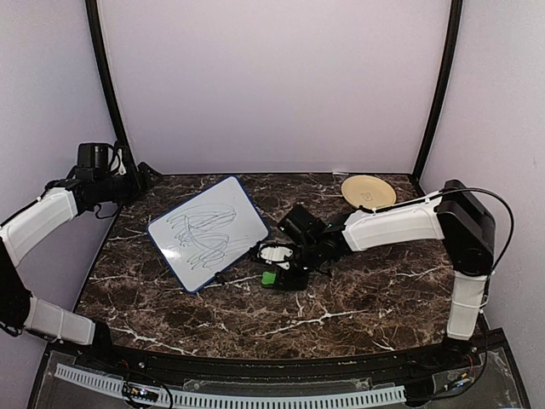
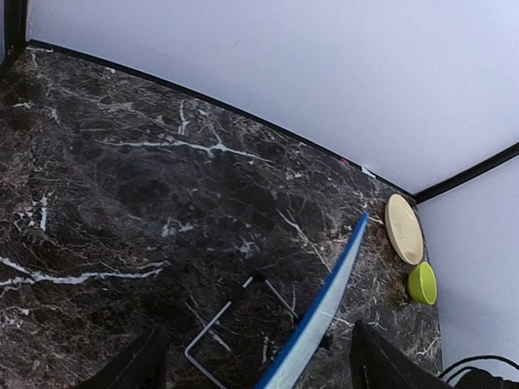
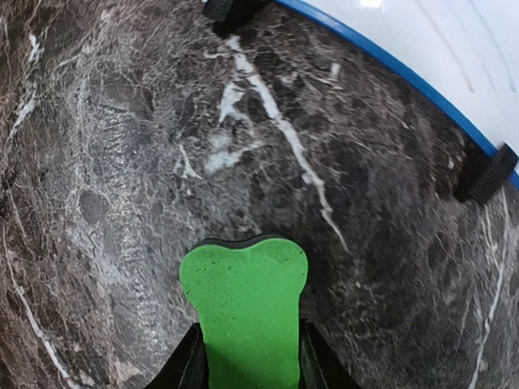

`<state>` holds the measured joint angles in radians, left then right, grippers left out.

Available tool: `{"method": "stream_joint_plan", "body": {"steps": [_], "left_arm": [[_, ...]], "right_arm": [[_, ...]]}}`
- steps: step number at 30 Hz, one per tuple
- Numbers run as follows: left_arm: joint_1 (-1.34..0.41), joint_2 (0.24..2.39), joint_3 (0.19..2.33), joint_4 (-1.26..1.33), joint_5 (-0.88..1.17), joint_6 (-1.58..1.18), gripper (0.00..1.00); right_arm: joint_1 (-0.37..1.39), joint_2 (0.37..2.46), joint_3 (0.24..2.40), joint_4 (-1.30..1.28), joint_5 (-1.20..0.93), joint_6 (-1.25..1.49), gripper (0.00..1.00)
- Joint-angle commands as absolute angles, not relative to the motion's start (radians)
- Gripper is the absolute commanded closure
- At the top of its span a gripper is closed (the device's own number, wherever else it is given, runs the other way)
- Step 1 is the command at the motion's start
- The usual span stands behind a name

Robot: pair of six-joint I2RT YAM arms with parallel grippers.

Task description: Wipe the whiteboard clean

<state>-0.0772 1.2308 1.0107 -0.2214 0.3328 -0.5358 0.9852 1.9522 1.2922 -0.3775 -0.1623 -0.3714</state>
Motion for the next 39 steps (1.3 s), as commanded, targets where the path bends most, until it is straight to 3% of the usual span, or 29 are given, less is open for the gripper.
{"method": "stream_joint_plan", "body": {"steps": [1,4,16,26,34,39], "left_arm": [[0.041,1.321,1.042,-0.146,0.480,-0.514,0.25],[0.149,1.397,1.016,-0.060,0.576,-0.525,0.31],[0.148,1.750,0.877,0.262,0.893,-0.520,0.42],[0.014,1.911,0.867,0.270,0.922,-0.443,0.44],[-0.060,1.918,0.815,0.272,0.915,-0.426,0.43],[-0.118,1.906,0.777,0.275,0.899,-0.416,0.47]], "right_arm": [[0.943,1.830,1.191,-0.228,-0.210,-0.246,0.70],[0.911,1.774,1.150,-0.196,-0.250,-0.211,0.70],[0.847,1.655,1.101,-0.151,-0.328,-0.154,0.68],[0.801,1.606,1.081,-0.157,-0.344,-0.145,0.69],[0.756,1.559,1.051,-0.155,-0.351,-0.140,0.68],[0.724,1.525,1.037,-0.148,-0.363,-0.128,0.68]]}}
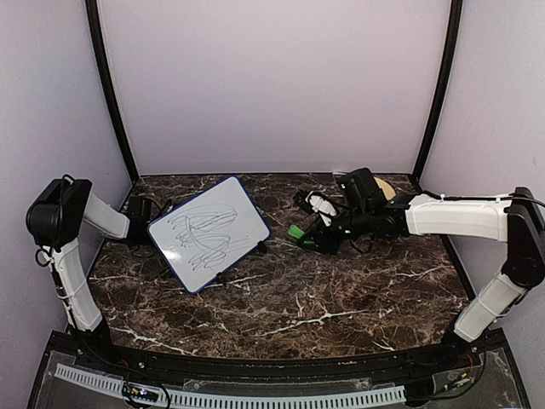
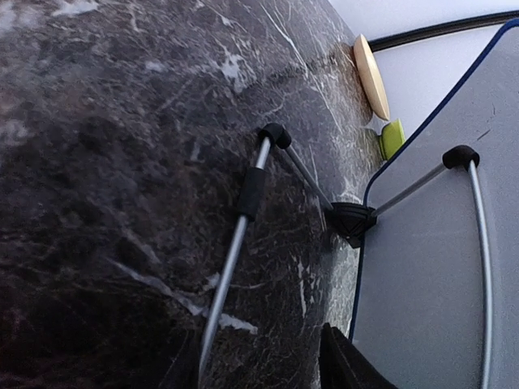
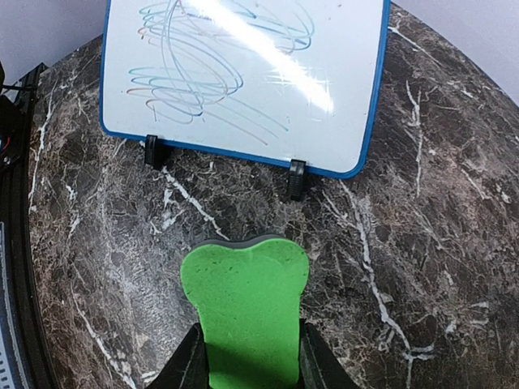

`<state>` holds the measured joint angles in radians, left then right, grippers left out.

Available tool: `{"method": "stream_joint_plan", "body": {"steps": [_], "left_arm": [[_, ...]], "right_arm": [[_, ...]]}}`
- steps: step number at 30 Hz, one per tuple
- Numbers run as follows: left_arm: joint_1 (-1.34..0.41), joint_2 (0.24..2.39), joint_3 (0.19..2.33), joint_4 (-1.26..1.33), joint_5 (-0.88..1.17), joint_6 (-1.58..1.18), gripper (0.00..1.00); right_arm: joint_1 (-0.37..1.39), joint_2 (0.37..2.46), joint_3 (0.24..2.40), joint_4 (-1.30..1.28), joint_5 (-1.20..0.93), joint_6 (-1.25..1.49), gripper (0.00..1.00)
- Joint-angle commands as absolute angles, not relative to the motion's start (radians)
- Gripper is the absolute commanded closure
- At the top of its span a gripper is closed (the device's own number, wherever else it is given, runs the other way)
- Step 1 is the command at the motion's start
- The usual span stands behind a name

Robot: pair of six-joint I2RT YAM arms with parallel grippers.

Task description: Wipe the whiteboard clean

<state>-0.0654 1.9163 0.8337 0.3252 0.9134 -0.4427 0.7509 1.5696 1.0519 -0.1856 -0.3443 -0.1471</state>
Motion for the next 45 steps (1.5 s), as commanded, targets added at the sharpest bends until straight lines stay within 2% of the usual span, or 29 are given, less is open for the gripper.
{"method": "stream_joint_plan", "body": {"steps": [1,8,14,22,29,45], "left_arm": [[-0.133,1.904,0.767,0.276,0.897,-0.413,0.48],[-0.223,1.885,0.727,0.322,0.889,-0.435,0.54],[-0.338,1.900,0.732,0.393,0.866,-0.481,0.55],[-0.423,1.967,0.852,0.345,0.845,-0.472,0.59],[-0.418,1.931,0.897,0.315,0.808,-0.486,0.56],[-0.474,2.159,1.205,0.058,0.837,-0.303,0.53]], "right_arm": [[0.719,1.519,1.034,-0.149,-0.363,-0.127,0.68],[0.703,1.485,1.011,-0.145,-0.355,-0.118,0.68],[0.703,1.452,0.977,-0.140,-0.324,-0.109,0.68],[0.703,1.417,0.947,-0.144,-0.307,-0.100,0.68],[0.703,1.414,0.941,-0.145,-0.299,-0.103,0.68],[0.703,1.332,0.921,-0.166,-0.301,-0.089,0.67]]}}
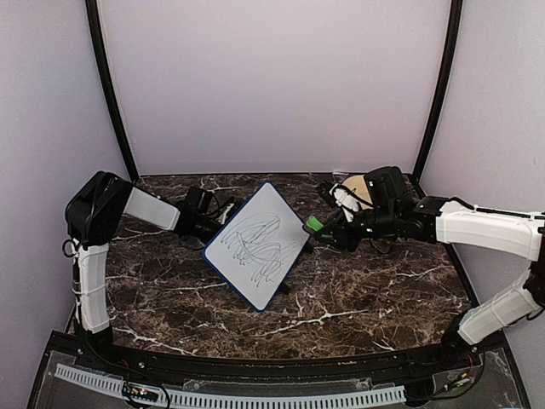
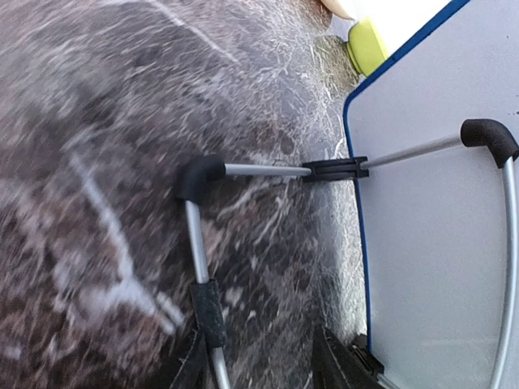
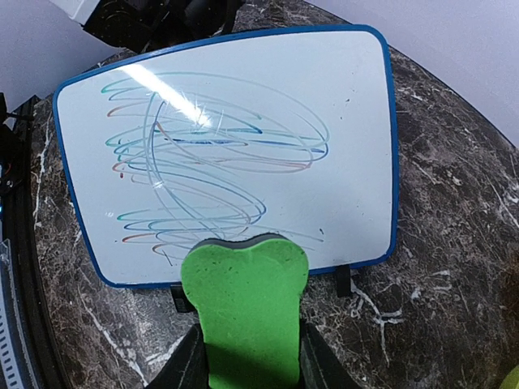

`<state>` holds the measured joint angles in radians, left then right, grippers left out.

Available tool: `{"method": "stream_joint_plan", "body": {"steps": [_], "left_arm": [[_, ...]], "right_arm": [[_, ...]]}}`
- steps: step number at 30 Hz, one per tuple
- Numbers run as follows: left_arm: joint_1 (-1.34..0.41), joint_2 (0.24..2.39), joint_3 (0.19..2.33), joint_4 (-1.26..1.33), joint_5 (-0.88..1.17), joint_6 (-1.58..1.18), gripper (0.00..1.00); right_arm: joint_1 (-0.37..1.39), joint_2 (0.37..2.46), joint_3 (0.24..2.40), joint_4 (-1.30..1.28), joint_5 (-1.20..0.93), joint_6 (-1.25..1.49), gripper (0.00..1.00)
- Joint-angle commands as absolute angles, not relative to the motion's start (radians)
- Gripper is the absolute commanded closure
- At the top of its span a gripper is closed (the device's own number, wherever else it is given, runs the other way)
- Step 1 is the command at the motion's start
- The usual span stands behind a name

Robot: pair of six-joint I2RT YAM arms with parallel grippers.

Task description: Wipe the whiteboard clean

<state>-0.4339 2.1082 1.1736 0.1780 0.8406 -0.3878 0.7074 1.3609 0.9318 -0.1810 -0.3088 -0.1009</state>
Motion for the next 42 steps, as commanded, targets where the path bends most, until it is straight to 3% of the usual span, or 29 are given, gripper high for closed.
{"method": "stream_joint_plan", "body": {"steps": [1,9,15,25,31,42], "left_arm": [[-0.487,2.164,1.219,0.050,0.840,-0.296,0.53],[-0.479,2.113,1.227,0.070,0.819,-0.360,0.55],[-0.342,1.859,1.103,0.165,0.764,-0.500,0.55],[-0.314,1.580,0.972,0.115,0.772,-0.532,0.54],[-0.320,1.530,0.922,0.128,0.878,-0.526,0.51],[-0.372,1.525,0.936,0.083,0.891,-0.476,0.52]], "right_arm": [[0.703,1.333,0.922,-0.170,-0.302,-0.089,0.67],[0.709,1.334,0.930,-0.204,-0.256,-0.074,0.68],[0.746,1.307,0.923,-0.171,-0.160,-0.045,0.67],[0.860,1.397,0.953,-0.006,-0.078,-0.046,0.67],[0.908,1.522,1.016,0.103,-0.064,-0.049,0.67],[0.960,1.722,1.159,0.190,0.027,-0.062,0.66]]}}
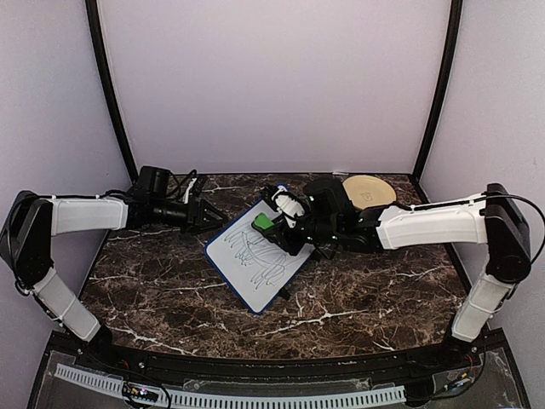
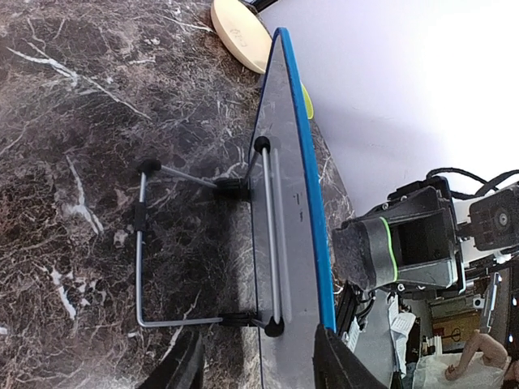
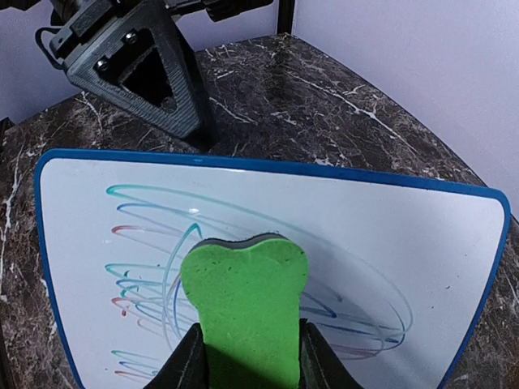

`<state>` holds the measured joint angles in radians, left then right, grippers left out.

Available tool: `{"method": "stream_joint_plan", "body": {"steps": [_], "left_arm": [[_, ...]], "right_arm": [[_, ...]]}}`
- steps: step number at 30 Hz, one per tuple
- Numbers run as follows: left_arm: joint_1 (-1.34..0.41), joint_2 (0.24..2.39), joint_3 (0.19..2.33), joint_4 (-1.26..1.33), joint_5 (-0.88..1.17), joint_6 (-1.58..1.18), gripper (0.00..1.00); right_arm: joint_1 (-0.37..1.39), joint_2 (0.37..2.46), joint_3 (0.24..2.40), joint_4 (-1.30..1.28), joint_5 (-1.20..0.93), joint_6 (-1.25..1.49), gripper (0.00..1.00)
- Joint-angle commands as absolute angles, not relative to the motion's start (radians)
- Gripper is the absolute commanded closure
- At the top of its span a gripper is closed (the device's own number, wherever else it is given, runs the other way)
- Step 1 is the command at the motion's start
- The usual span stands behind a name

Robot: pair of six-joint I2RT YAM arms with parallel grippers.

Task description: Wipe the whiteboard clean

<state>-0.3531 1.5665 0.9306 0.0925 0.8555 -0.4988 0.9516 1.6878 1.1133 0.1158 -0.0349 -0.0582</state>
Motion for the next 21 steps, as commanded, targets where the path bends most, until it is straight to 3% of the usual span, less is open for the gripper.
{"method": "stream_joint_plan", "body": {"steps": [1,6,21], "left_arm": [[-0.379,1.525,0.938,0.084,0.890,-0.477,0.52],[-0.401,1.525,0.962,0.078,0.892,-0.475,0.54],[-0.451,1.558,1.068,-0.088,0.787,-0.383,0.80]], "right_arm": [[0.960,1.733,1.164,0.193,0.029,-0.064,0.66],[0.960,1.765,1.169,0.217,0.028,-0.073,0.66],[0.960,1.802,1.186,0.239,0.018,-0.087,0.64]]}}
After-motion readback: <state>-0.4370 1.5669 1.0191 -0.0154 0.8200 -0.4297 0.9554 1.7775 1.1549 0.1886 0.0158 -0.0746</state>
